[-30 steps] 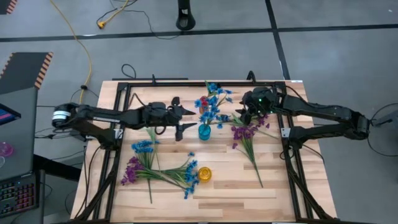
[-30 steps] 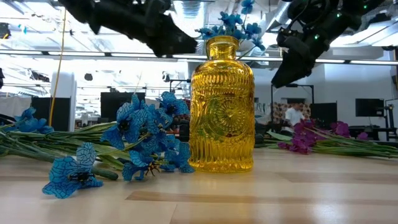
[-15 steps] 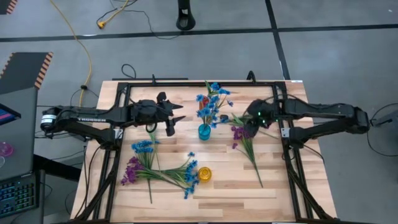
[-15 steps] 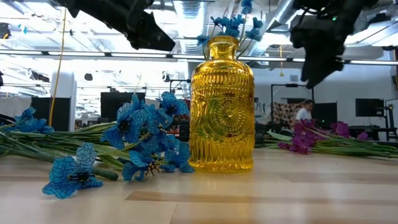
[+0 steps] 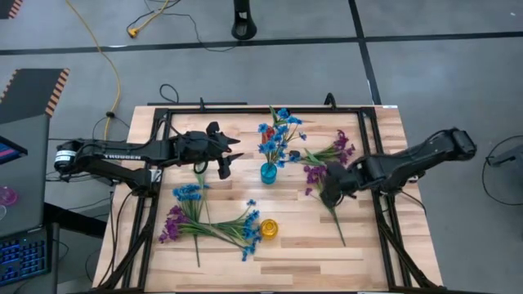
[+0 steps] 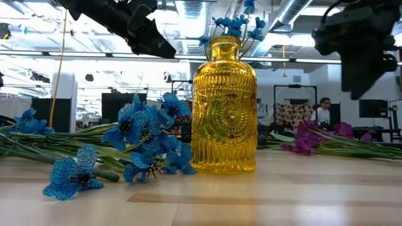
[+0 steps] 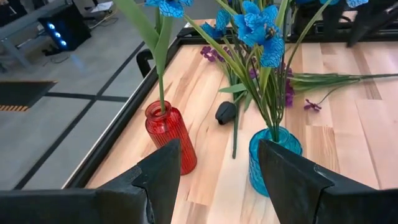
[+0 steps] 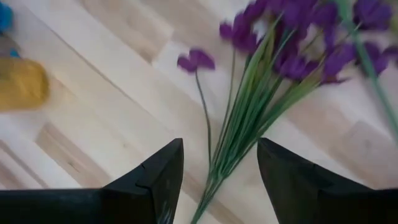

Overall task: Sort flowers into vase by color
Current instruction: Put the middle right violet flower into the yellow crystal vase

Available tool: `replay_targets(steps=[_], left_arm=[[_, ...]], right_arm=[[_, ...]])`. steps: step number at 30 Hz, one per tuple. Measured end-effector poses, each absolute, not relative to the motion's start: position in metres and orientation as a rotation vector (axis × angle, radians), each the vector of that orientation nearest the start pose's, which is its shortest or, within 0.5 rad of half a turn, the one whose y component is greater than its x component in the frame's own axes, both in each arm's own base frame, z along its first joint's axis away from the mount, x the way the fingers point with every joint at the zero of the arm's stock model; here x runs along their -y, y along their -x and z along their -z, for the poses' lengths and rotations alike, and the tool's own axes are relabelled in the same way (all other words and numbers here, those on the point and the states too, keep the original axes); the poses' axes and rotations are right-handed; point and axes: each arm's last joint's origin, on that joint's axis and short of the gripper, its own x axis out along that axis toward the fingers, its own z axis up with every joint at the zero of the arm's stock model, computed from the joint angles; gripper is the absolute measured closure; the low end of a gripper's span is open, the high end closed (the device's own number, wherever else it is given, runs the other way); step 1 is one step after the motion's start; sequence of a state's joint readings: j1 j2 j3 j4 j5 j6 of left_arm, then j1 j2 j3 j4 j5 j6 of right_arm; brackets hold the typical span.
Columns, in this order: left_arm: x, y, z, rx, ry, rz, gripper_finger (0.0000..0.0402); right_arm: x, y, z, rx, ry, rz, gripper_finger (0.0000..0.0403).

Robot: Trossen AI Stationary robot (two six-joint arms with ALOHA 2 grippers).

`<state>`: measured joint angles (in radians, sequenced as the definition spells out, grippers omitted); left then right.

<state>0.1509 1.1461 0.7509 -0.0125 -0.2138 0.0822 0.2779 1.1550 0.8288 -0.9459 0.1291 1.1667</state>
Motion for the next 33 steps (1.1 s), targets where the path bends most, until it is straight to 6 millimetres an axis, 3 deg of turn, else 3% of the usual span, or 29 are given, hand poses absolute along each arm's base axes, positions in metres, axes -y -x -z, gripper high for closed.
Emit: replay_targets(steps=[11, 33], left_arm=[[-0.043, -0.245, -0.267, -0.421, -0.079, -0.344, 0.02], [-0.042, -0.243, -0.262, -0.468, -0.048, -0.324, 0.02]], right_arm=[[-0.077, -0.202, -0.187, -1.32, -0.67, 0.757, 0.0173], [-0.087, -0.218, -0.14, -1.457, -0.59, 0.867, 0.0173]])
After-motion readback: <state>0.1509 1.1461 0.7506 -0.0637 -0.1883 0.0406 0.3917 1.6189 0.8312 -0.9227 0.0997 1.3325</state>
